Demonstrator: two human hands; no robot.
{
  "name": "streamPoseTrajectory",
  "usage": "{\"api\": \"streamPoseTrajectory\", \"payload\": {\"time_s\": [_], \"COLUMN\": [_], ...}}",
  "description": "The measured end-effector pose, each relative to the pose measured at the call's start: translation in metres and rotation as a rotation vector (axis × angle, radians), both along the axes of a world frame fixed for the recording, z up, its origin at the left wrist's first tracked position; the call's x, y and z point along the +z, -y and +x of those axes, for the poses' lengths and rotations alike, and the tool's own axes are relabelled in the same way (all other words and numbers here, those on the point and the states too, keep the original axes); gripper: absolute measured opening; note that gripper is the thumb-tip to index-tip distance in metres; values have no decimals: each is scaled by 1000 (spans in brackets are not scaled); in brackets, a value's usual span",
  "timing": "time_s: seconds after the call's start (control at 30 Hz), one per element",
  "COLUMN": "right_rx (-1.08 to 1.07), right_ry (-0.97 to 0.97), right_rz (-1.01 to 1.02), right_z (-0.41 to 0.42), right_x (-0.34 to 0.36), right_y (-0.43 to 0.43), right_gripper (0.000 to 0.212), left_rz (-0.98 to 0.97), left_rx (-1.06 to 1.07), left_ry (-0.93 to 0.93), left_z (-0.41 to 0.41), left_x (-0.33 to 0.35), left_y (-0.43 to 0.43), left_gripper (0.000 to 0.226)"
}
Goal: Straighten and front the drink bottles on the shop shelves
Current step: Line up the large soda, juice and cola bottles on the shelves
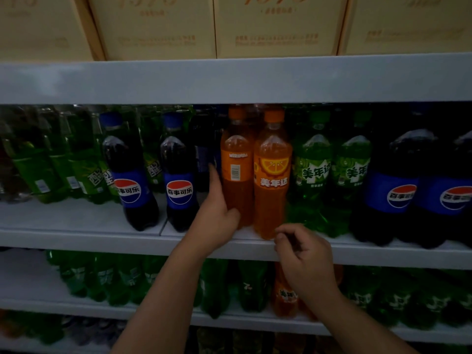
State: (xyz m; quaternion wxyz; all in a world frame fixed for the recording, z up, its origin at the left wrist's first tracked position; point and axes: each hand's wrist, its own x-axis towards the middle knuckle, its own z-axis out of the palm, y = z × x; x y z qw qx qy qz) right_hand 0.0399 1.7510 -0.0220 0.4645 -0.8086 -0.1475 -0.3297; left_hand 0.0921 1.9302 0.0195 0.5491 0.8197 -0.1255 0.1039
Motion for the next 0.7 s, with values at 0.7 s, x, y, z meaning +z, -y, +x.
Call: {"api": "streamPoseTrajectory", "payload": {"time_s": [0.7], "right_rx": [5], "right_ry": [-26], "right_rz": [25], "right_z": [1], "right_x": [1], "right_y": [-2], "right_gripper": [14], "left_rz": [-81], "left_rx": [117], "left_ry": [47], "left_z": [3], "left_x": [-14], "left_y": [4], "left_gripper": [104]}}
